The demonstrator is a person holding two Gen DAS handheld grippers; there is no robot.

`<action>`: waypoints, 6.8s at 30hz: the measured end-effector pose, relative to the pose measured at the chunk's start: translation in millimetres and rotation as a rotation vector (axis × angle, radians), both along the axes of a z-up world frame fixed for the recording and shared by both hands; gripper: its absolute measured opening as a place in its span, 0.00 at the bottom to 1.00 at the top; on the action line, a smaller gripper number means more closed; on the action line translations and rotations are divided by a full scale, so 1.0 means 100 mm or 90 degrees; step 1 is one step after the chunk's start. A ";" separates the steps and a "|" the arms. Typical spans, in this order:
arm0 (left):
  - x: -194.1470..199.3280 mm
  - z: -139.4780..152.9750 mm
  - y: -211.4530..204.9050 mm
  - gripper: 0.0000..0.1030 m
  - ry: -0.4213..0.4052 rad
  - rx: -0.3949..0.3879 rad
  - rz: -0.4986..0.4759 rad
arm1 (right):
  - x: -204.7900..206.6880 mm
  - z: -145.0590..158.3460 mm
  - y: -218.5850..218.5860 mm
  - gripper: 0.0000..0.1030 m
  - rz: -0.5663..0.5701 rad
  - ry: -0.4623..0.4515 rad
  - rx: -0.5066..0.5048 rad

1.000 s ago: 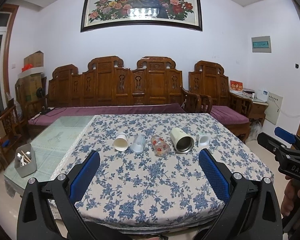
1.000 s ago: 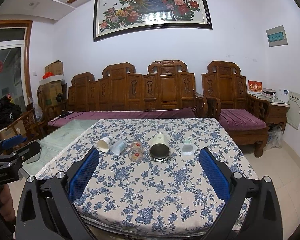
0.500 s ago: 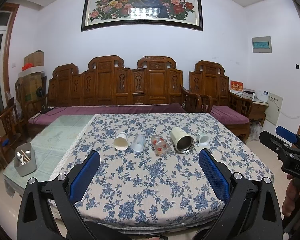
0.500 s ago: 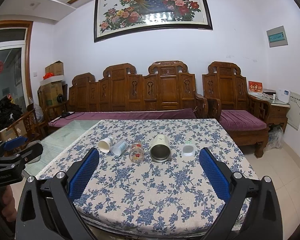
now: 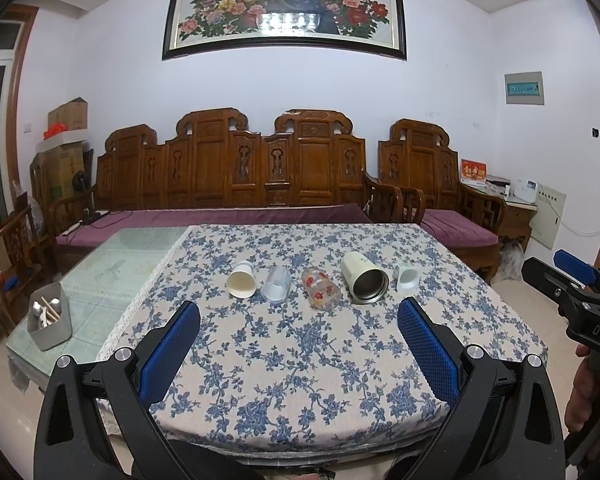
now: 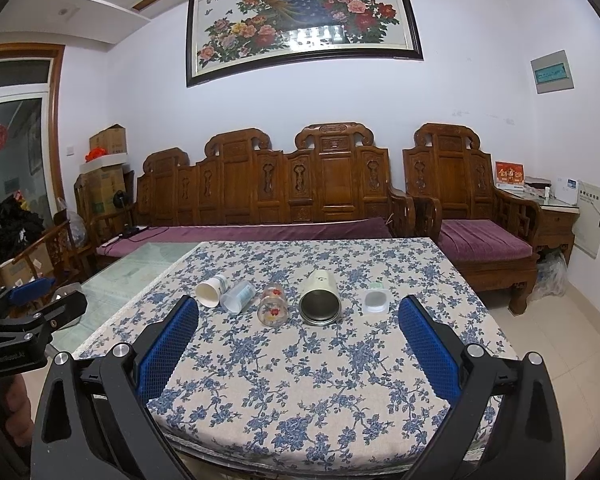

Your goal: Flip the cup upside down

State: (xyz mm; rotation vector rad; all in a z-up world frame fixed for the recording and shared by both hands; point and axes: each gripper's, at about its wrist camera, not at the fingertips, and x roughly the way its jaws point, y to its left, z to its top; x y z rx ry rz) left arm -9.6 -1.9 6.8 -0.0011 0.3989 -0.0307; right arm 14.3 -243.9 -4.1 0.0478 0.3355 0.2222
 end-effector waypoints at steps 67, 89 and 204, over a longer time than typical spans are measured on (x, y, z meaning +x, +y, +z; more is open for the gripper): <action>4.07 -1.54 -0.22 0.70 0.432 -0.068 -0.080 | 2.91 -1.73 0.12 0.84 0.088 0.255 -0.004; 4.67 -2.01 -0.51 0.60 0.567 0.018 -0.033 | 2.92 -1.78 -0.06 0.84 0.093 0.271 0.029; 2.12 -1.38 0.64 0.91 0.224 -0.028 -0.027 | 2.63 -1.68 1.22 0.57 0.146 0.393 -0.123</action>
